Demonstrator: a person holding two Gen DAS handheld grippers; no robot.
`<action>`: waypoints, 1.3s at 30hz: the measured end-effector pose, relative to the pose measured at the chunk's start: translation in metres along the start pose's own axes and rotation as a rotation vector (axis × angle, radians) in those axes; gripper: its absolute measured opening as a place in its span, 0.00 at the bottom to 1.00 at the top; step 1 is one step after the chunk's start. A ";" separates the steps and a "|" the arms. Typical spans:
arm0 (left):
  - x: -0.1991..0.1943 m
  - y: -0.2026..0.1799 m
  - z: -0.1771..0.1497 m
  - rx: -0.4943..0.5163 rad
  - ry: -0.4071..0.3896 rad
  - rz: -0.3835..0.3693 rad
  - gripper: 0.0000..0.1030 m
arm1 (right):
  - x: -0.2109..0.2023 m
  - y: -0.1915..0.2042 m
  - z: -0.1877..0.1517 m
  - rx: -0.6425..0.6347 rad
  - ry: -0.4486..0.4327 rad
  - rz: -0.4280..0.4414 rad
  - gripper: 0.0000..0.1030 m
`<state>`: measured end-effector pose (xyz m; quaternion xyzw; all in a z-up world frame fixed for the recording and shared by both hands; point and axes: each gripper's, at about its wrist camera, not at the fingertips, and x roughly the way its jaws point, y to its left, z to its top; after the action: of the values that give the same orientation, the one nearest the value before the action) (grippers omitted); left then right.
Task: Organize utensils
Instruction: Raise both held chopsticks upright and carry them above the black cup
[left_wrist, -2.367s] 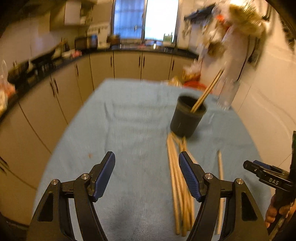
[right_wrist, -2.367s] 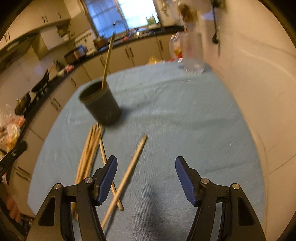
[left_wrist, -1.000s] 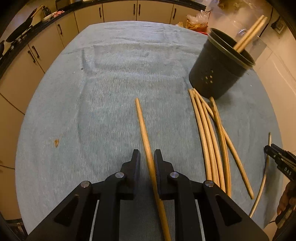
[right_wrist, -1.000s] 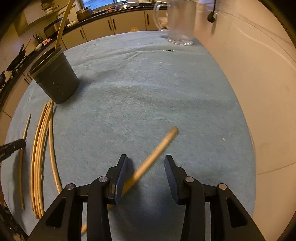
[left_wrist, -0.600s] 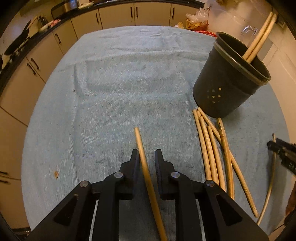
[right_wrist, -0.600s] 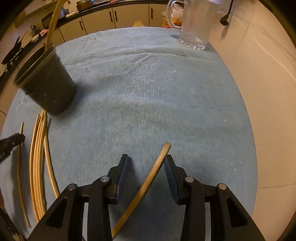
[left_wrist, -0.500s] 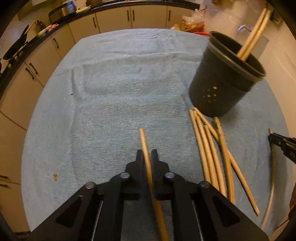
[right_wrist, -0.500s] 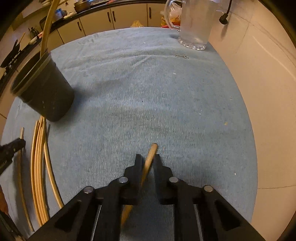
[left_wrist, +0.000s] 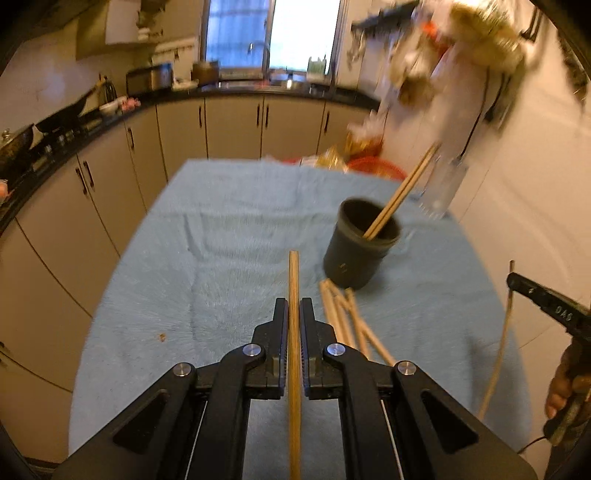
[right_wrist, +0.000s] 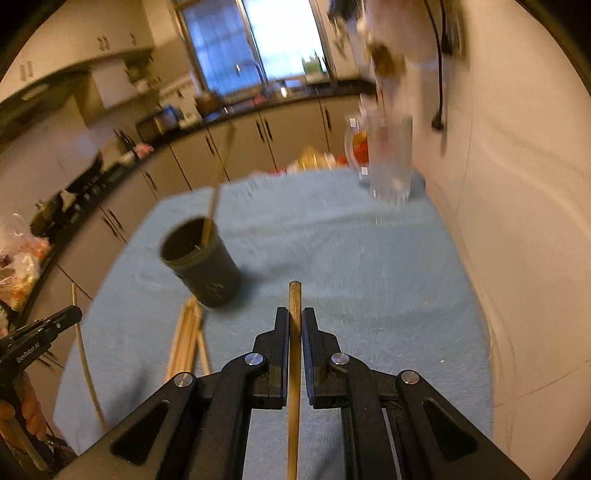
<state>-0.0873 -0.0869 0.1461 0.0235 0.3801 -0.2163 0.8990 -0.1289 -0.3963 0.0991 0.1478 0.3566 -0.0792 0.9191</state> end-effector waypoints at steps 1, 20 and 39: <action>-0.012 -0.002 -0.002 -0.001 -0.024 -0.004 0.05 | -0.012 0.003 -0.002 -0.010 -0.027 0.000 0.07; -0.114 -0.030 -0.026 0.095 -0.255 0.007 0.05 | -0.119 0.040 -0.023 -0.123 -0.243 0.043 0.07; -0.087 -0.052 0.107 0.061 -0.341 -0.041 0.05 | -0.082 0.065 0.091 0.026 -0.443 0.117 0.07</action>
<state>-0.0904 -0.1236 0.2885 0.0061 0.2158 -0.2469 0.9447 -0.1154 -0.3612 0.2326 0.1592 0.1359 -0.0607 0.9760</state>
